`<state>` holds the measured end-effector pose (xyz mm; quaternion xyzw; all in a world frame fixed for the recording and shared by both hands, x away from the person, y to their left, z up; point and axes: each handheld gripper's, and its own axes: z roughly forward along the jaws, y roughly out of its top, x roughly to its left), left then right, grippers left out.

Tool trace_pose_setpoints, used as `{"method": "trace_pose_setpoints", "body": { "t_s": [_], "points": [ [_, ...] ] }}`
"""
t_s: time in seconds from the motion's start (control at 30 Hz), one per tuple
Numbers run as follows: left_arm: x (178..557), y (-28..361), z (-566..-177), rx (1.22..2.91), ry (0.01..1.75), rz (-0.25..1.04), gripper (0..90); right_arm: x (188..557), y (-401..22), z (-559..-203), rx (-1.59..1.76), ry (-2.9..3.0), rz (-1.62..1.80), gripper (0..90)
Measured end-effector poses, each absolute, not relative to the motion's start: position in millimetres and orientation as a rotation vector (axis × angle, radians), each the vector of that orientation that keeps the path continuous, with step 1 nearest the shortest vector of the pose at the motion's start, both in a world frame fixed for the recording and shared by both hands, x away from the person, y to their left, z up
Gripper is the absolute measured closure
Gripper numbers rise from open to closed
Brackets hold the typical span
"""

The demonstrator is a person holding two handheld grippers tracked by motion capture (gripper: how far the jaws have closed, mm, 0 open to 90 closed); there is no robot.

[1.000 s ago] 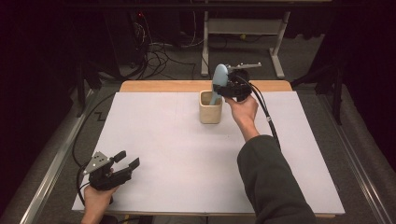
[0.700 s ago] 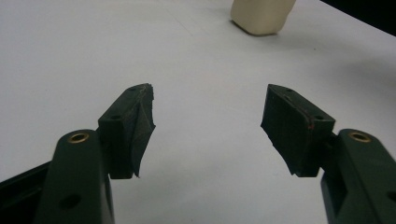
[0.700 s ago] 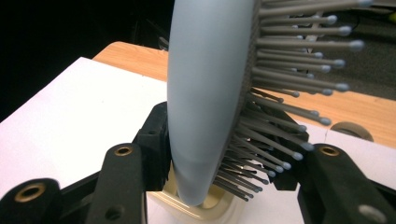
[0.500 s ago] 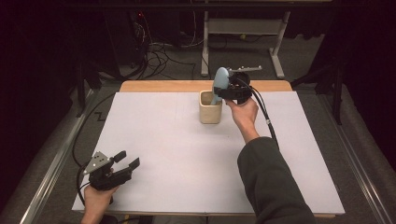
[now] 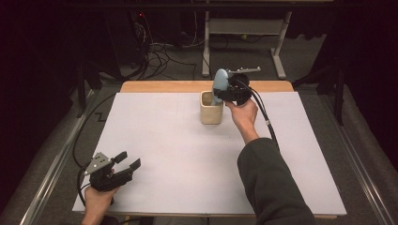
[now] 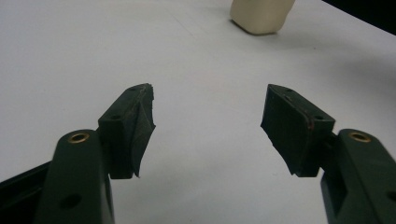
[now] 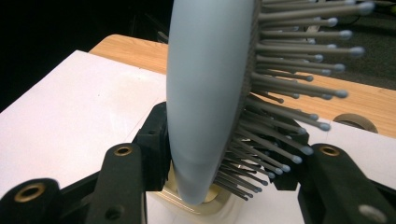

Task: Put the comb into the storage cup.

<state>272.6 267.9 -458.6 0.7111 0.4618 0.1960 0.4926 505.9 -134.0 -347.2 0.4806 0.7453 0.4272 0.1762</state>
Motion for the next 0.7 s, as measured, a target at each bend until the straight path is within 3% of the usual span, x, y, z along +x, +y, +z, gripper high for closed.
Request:
{"method": "trace_pose_setpoints", "body": {
  "t_s": [0.7],
  "points": [
    [272.4,268.3,-458.6,1.721,1.123,0.473,34.5,507.6,-137.8,-348.4,1.378,2.110,1.204,47.1]
  ]
}}
